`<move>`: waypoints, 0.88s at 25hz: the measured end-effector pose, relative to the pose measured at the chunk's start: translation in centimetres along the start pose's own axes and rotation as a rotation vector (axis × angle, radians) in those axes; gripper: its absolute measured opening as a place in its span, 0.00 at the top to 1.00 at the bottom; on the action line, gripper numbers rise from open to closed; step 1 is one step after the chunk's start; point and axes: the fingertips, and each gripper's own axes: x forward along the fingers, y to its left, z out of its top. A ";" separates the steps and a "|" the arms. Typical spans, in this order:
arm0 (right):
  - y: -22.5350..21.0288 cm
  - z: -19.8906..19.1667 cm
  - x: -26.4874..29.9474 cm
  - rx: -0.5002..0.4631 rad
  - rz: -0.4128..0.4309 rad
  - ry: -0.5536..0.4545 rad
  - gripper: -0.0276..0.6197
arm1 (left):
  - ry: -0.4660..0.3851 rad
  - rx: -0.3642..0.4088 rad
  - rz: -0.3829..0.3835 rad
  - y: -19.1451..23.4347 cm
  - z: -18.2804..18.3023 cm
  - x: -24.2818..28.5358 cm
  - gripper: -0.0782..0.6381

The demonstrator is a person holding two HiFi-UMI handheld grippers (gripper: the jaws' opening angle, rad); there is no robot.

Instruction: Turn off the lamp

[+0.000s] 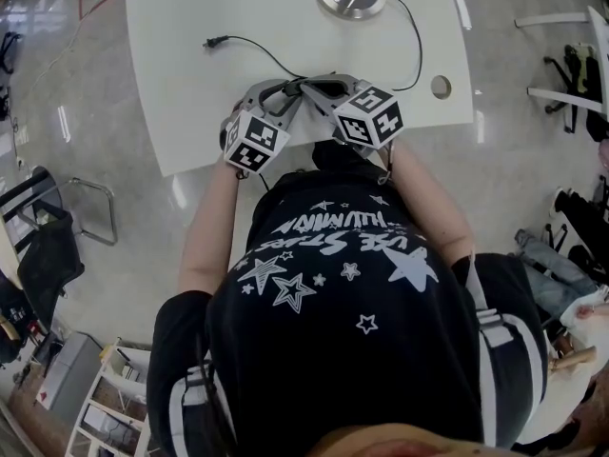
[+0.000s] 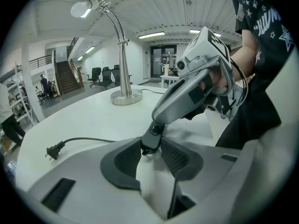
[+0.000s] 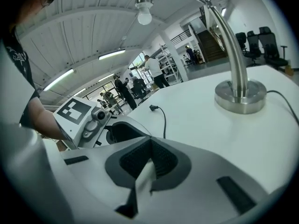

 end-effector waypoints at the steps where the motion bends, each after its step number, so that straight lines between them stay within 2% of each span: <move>1: -0.1 -0.1 0.2 -0.005 -0.005 0.013 0.95 | 0.001 0.000 -0.002 0.0 0.0 0.0 0.68; 4: -0.2 -0.3 0.5 -0.001 -0.009 0.038 0.95 | 0.008 0.000 -0.013 0.0 -0.1 -0.1 0.68; 9: -0.3 -0.3 0.8 0.077 -0.009 0.059 0.95 | 0.020 -0.012 -0.027 0.2 -0.2 -0.2 0.69; 22: -1.3 -0.8 0.4 0.049 -0.074 0.100 0.95 | 0.025 -0.033 -0.015 -0.1 -0.4 0.2 0.69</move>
